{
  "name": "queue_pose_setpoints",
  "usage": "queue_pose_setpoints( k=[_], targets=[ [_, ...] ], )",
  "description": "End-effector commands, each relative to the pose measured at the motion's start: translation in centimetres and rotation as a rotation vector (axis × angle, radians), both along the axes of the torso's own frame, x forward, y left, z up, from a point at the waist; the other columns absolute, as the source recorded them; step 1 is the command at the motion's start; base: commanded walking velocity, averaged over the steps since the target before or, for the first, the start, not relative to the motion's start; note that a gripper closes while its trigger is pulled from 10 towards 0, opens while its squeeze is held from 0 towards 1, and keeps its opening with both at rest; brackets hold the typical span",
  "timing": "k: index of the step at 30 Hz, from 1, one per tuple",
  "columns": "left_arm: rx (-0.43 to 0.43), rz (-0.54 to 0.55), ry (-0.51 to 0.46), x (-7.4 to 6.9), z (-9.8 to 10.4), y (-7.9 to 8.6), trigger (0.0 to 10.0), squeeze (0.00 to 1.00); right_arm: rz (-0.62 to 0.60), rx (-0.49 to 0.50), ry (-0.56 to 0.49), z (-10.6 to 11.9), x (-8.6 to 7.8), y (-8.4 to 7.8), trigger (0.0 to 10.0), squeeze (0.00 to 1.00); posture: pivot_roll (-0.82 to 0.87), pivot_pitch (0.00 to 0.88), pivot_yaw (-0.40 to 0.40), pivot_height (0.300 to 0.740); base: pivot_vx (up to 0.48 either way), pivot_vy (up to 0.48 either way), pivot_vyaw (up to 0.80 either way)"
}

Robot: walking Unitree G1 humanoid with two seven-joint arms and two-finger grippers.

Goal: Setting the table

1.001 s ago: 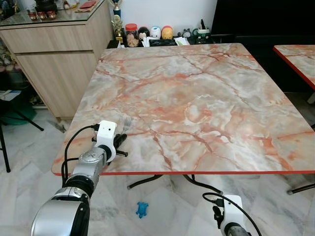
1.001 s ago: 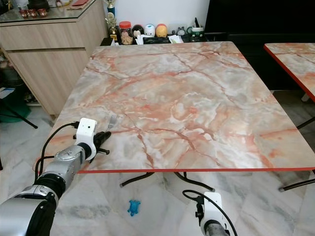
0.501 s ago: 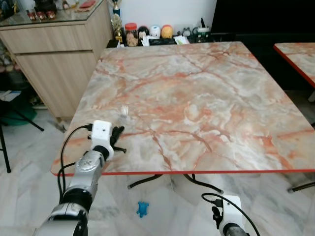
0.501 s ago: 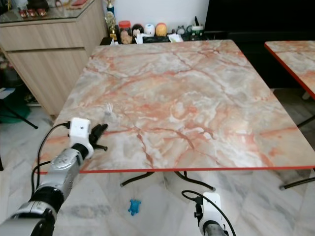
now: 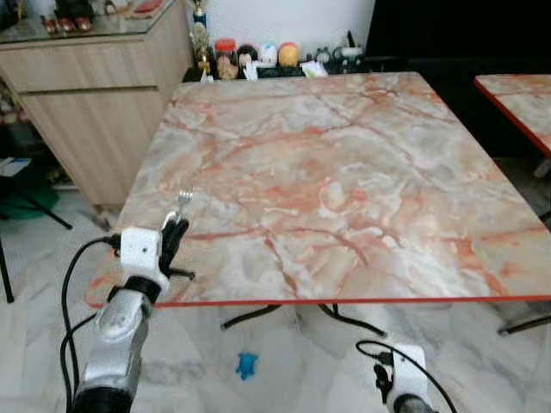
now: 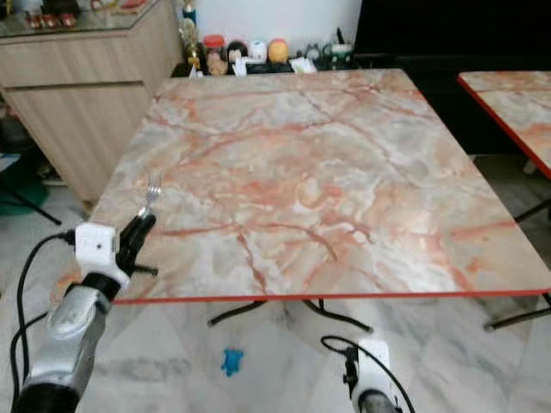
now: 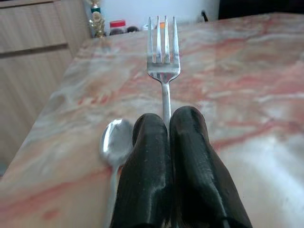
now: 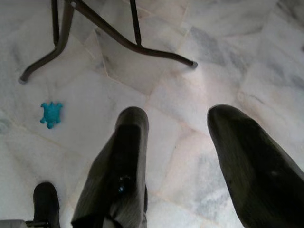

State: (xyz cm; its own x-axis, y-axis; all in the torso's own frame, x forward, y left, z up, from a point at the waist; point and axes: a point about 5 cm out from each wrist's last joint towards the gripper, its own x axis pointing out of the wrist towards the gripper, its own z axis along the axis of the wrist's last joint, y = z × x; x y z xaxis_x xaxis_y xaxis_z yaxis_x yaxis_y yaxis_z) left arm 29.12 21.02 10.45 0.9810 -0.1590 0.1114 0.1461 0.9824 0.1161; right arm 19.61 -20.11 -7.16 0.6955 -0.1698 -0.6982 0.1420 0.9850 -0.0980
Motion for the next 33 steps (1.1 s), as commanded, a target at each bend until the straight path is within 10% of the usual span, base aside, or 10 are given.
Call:
queue_pose_setpoints(
  k=[1,13,33],
  targets=[
    [0.021,0.002,-0.032,-0.3,0.9,0.2,10.0,0.0,-0.016,0.007,0.009,-0.2,-0.3,-0.1,10.0,0.0,0.06,0.0,0.0,0.74,0.0,0.0,0.0],
    [-0.011,0.042,-0.048,-1.0,1.5,-1.0,10.0,0.0,0.01,-0.026,-0.049,0.5,0.7,0.0,10.0,0.0,0.07,0.0,0.004,0.74,0.0,0.0,0.0],
    [-0.069,0.074,-0.056,3.0,2.8,-2.2,10.0,0.0,0.013,-0.005,-0.063,1.6,3.1,0.5,10.0,0.0,0.06,0.0,0.028,0.74,0.0,0.0,0.0]
  ],
)
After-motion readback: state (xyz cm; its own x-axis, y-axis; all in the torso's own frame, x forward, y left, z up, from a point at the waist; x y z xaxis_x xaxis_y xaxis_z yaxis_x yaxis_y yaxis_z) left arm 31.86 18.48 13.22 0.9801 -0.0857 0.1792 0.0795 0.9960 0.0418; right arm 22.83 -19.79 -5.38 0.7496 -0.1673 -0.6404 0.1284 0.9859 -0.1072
